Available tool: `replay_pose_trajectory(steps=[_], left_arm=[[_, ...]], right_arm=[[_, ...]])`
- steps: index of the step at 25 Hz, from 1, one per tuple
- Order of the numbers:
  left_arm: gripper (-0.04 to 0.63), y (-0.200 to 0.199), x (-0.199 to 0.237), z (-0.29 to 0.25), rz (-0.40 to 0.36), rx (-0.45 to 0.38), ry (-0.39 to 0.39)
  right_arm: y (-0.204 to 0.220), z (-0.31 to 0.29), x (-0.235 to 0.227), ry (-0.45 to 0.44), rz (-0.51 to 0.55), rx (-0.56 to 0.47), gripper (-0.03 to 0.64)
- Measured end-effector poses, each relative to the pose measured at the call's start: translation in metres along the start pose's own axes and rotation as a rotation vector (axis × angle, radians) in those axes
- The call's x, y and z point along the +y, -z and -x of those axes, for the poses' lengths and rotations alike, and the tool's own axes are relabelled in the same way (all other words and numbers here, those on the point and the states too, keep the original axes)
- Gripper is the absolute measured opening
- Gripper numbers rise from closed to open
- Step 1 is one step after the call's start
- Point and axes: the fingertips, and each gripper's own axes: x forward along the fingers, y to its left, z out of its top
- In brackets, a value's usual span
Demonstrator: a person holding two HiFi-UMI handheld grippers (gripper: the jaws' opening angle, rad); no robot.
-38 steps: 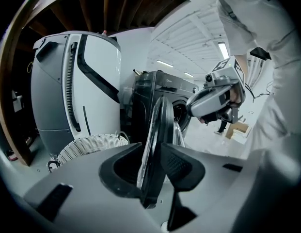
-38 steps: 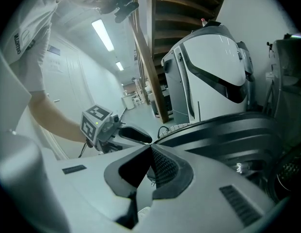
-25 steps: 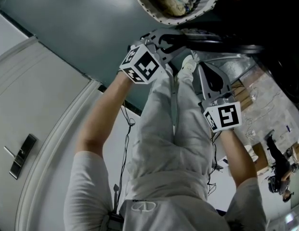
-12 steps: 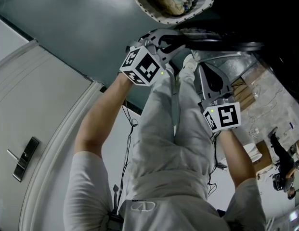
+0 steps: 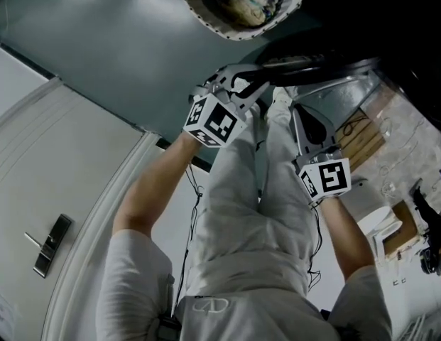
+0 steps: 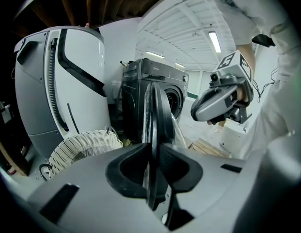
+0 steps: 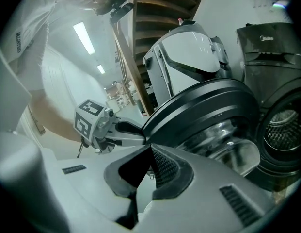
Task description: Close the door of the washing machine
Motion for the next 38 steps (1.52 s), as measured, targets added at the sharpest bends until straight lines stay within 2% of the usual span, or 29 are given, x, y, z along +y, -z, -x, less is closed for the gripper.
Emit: replay_pose_trajectory(steps=[17,32,38], left_arm=[[0.069,0.000,-0.063,-0.004,0.095,0.072,-0.078],[0.071,-0.003,-0.105,-0.017,0.162,0.110,-0.129],[0.077,-0.007,-0.127,-0.024,0.195,0.126,-0.107]], right_arm=[[0.035,0.054,-0.005,0.154,-0.102,-0.042,0.011],[0.079,0.091,-0.024,0.215,-0.099,-0.049,0.011],[0.094,0.114,-0.028,0.256,-0.088,-0.053,0.011]])
